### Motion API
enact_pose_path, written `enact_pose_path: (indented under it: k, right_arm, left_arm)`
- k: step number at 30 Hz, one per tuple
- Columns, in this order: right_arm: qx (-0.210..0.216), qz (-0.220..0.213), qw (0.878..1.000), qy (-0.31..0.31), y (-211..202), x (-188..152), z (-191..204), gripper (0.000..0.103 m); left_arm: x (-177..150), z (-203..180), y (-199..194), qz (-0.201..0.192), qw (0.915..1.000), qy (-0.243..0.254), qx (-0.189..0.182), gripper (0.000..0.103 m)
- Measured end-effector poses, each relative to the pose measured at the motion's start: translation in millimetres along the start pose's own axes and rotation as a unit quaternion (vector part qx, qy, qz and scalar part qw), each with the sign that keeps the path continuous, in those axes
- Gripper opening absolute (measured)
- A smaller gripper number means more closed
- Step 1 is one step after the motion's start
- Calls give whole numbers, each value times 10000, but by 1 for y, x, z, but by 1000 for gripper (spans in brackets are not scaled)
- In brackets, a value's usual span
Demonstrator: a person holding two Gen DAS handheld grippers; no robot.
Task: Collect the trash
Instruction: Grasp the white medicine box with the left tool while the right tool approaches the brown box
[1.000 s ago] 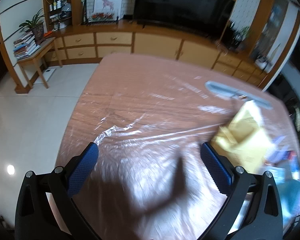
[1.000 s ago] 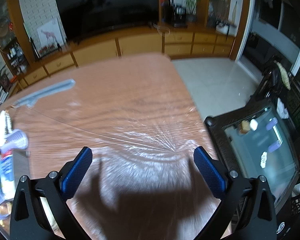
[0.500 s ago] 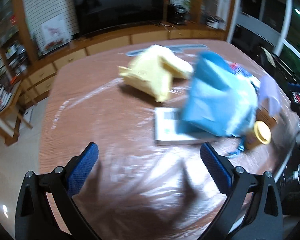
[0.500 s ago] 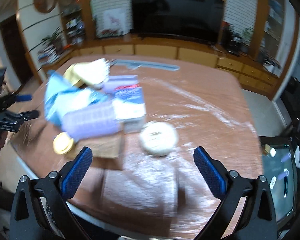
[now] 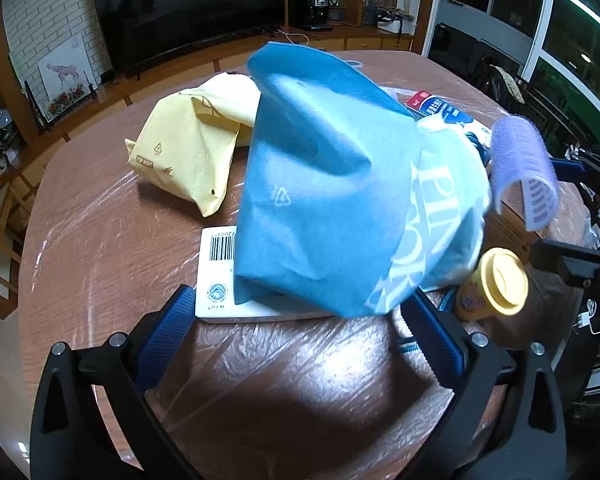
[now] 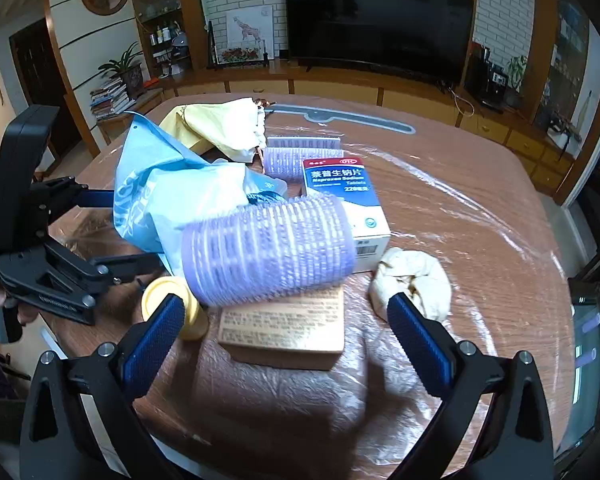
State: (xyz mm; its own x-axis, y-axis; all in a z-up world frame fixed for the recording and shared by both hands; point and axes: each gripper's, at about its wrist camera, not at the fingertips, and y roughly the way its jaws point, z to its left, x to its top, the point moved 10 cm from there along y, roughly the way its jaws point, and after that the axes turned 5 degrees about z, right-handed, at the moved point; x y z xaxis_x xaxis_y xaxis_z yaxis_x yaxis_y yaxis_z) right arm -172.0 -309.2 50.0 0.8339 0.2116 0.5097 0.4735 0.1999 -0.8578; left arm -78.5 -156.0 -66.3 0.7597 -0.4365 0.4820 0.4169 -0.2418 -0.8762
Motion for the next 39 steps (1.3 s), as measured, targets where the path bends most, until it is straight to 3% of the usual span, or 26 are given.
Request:
enact_pose_path:
  k: [7, 16, 20, 22, 27, 39]
  right_arm:
    - [54, -15, 9995, 316, 8, 2, -3, 99]
    - [522, 87, 9935, 1009, 12, -9, -15, 99]
    - [622, 66, 9914, 1147, 13, -8, -20, 89]
    - [809, 115, 9894, 1199, 13, -8, -19, 67]
    - [1040, 119, 9858, 1310, 10, -4, -17, 65]
    - [1389, -346, 9800, 1384, -34, 21, -6, 64]
  left_arm:
    - [0, 6, 13, 87, 9998, -137, 98, 102]
    - [2, 11, 11, -16, 9999, -124, 55, 98]
    - [1, 9, 10, -17, 9999, -142, 62, 98]
    - [0, 8, 8, -18, 9998, -181, 48, 97]
    - [-1, 11, 2, -62, 9995, -301, 55, 97]
    - [0, 19, -32, -402, 9967, -709, -57, 97]
